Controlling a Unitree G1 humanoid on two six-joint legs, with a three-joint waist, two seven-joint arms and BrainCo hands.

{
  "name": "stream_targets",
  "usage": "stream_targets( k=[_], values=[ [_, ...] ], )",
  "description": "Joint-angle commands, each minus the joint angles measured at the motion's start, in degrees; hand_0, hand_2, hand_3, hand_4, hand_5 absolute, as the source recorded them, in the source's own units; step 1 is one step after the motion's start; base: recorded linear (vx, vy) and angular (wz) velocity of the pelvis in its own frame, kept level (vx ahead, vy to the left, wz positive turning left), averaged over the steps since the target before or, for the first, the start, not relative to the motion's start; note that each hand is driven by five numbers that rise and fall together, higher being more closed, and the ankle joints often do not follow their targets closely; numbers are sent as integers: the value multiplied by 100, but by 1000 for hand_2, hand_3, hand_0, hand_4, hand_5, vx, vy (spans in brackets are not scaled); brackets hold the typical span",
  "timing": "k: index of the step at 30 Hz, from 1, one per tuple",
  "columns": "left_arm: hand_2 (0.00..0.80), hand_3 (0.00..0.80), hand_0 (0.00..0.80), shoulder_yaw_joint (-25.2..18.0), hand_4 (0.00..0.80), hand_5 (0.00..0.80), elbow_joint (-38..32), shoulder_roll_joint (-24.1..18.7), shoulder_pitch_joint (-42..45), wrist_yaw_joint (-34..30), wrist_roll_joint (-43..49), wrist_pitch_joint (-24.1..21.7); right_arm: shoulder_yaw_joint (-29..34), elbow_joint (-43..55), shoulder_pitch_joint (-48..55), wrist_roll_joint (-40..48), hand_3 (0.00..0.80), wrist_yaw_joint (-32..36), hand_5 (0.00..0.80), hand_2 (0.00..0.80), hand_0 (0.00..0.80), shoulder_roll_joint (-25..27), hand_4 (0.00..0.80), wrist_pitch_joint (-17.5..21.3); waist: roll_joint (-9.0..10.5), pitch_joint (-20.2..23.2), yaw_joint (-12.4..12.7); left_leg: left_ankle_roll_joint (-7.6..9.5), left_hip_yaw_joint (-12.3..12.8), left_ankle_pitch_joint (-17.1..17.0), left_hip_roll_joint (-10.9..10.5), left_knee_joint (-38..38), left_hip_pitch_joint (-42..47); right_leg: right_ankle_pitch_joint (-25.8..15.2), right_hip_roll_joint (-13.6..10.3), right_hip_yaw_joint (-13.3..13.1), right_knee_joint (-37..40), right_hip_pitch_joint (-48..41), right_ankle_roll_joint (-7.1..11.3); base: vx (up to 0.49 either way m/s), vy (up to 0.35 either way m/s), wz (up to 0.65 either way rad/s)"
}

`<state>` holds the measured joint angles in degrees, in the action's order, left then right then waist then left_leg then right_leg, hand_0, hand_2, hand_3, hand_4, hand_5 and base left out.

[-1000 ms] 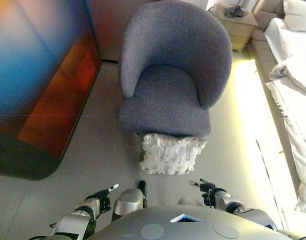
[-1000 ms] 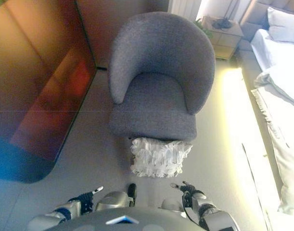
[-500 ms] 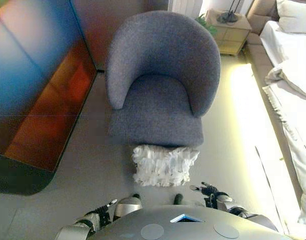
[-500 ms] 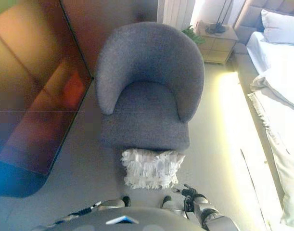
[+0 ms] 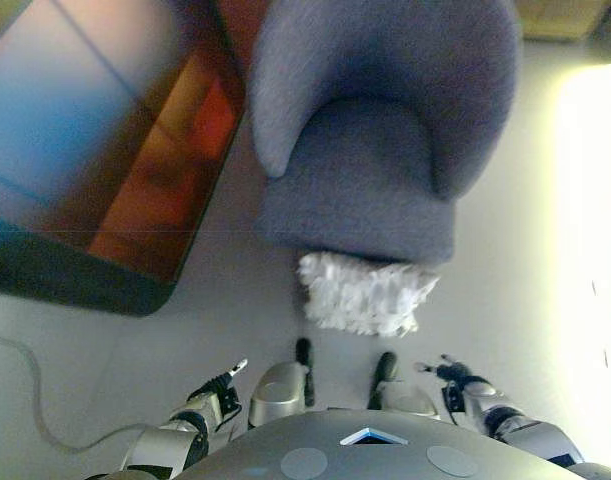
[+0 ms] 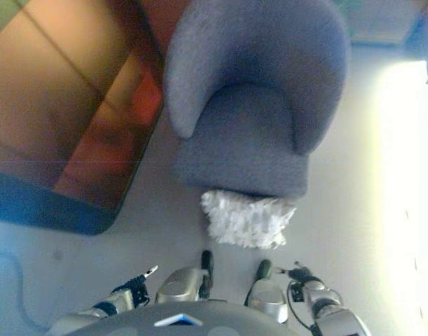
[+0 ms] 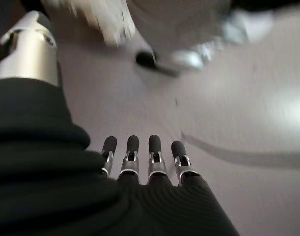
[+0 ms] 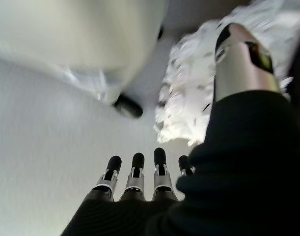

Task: Pick up the cushion and take it to the sofa

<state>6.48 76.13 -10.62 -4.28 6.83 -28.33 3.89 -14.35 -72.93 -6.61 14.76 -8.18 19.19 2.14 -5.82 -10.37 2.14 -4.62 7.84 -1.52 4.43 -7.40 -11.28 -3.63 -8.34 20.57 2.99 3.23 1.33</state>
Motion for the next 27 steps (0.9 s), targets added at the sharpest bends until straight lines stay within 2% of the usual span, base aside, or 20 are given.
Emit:
stream_targets(
  k=[1,3,5,6,8,12,18,22,27],
  values=[
    [0,0,0,364,0,0,-53,-249,-810,801,-81,-429,-43,169,-952,17,0,-1157,0,0,0,-134,0,373,294,-641,-50,44,-68,-16,281,-243,-379,715,-151,-579,-1052,633,33,-115,116,2],
    [0,0,0,497,0,0,-167,-503,-1330,1339,-329,-495,-151,334,-1397,-83,0,-1716,0,0,0,-4,0,328,317,-1027,-183,66,-73,109,271,-695,-943,723,-281,-684,-1688,1440,89,-158,105,-17],
    [0,0,0,473,0,0,-240,-726,-1596,1479,-388,-522,6,317,-1566,-274,0,-1630,0,0,0,283,0,436,350,-1163,-227,63,-68,142,275,-834,-1156,690,-311,-735,-1847,1711,143,-102,76,12],
    [0,0,0,479,0,0,-356,-1002,-1907,1571,-560,-560,39,300,-1762,-385,0,-1568,0,0,0,649,0,686,395,-1348,-297,97,-42,168,230,-935,-1414,576,-372,-795,-1895,2033,245,-105,94,6],
    [0,0,0,545,0,0,-571,-978,-1988,1825,-706,-920,-38,610,-1751,-448,0,-1929,0,0,0,721,0,825,419,-1525,-364,162,10,168,122,-848,-1561,455,-391,-899,-1844,2265,350,-122,120,-10],
    [0,0,0,598,0,0,-1086,-904,-2141,2290,-571,-1403,-67,1622,-1652,-656,0,-2772,0,0,0,696,0,609,451,-1885,-480,186,56,95,52,-743,-1908,335,-360,-1051,-1815,2653,411,-113,45,-16],
    [0,0,0,628,0,0,-1203,-1313,-2898,2012,-606,-1729,-96,1831,-2190,-533,0,-2861,0,0,0,1053,0,596,403,-1942,-559,151,57,52,107,-1077,-2949,388,-293,-1128,-2177,3683,346,-71,-13,-7],
    [0,0,0,726,0,0,-1199,-1480,-3222,2005,-539,-1967,-182,1751,-2594,-360,0,-2926,0,0,0,1263,0,707,376,-1942,-600,126,48,66,160,-1313,-3547,349,-217,-1236,-2274,4308,309,-60,-39,-10],
    [0,0,0,865,0,0,-1323,-1747,-3679,1706,-428,-2316,-214,1740,-3015,-133,0,-2940,0,0,0,1516,0,960,288,-1942,-672,138,31,163,216,-1773,-4419,400,-160,-1398,-2754,5236,216,-41,-32,-5]
  ],
)
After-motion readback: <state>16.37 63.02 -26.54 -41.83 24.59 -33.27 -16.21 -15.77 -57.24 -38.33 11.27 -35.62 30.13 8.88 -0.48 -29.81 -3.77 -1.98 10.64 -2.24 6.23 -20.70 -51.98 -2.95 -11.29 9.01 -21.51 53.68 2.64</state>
